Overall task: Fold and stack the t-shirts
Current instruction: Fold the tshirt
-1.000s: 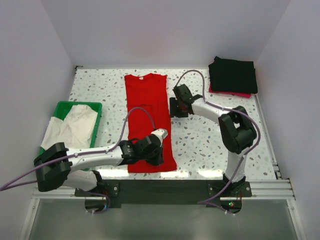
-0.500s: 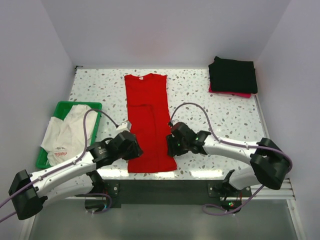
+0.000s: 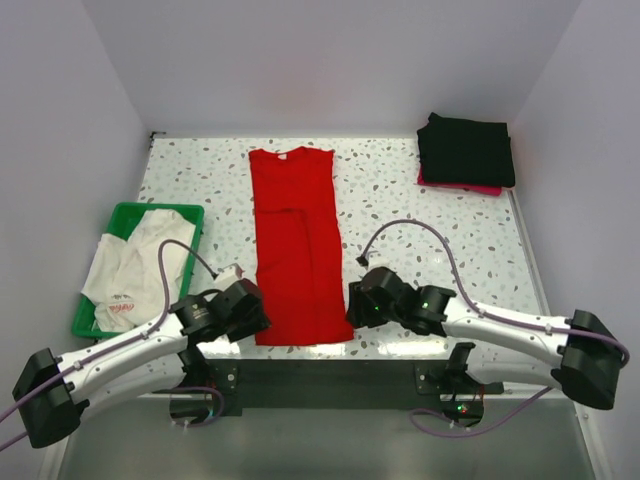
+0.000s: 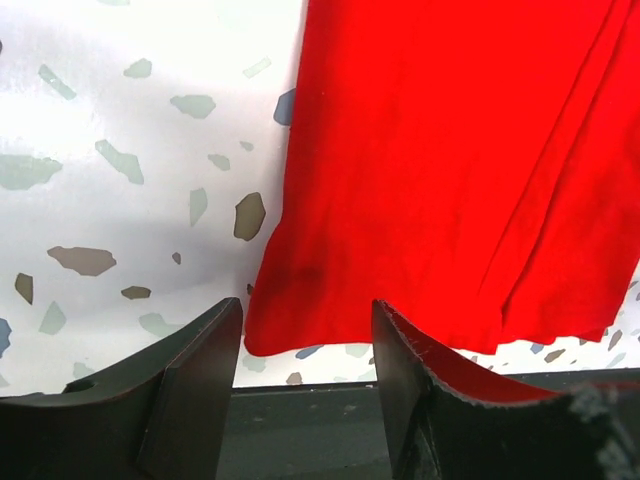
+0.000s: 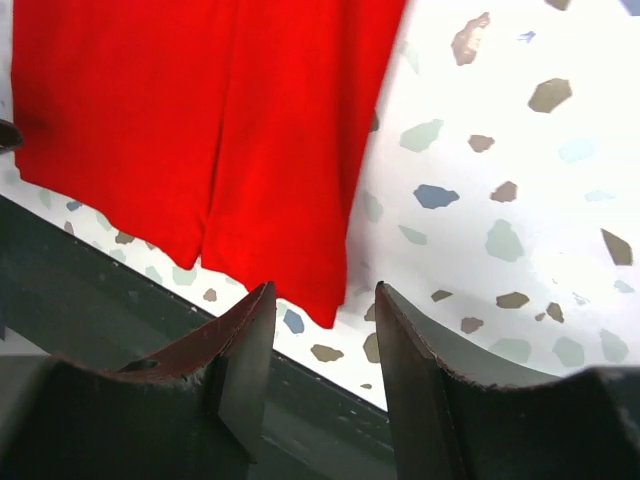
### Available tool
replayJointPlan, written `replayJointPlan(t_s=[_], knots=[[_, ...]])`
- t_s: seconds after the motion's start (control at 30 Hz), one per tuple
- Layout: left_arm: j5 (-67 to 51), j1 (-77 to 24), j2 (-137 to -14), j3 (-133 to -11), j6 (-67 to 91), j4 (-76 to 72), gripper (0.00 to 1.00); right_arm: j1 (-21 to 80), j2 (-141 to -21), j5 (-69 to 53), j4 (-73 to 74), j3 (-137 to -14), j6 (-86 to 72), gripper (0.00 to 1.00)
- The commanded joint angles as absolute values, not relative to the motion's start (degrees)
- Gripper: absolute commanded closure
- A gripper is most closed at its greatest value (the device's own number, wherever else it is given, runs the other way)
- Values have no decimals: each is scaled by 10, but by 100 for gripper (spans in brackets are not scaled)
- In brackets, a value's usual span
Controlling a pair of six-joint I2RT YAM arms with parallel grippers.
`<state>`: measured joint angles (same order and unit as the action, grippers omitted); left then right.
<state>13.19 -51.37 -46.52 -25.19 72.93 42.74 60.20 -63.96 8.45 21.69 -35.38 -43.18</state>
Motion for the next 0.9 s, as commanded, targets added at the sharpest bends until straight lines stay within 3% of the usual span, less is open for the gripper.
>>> replayJointPlan(t_s=[0.0, 0.5, 0.6, 0.63, 0.77, 0.87], knots=[[127, -510, -468, -246, 760, 432, 40, 602, -585, 125, 233, -320, -481, 52], [84, -513, -491, -187, 778, 371, 51, 574, -600, 26, 135, -250, -548, 52], [76, -515, -495, -172, 781, 356, 60, 574, -603, 19, 116, -239, -556, 52], [69, -516, -494, -164, 782, 349, 70, 574, -604, 18, 108, -236, -562, 51], [58, -523, -486, -153, 793, 338, 96, 574, -613, 8, 81, -220, -573, 51], [56, -533, -486, -156, 798, 337, 100, 574, -630, 8, 65, -216, -574, 52]])
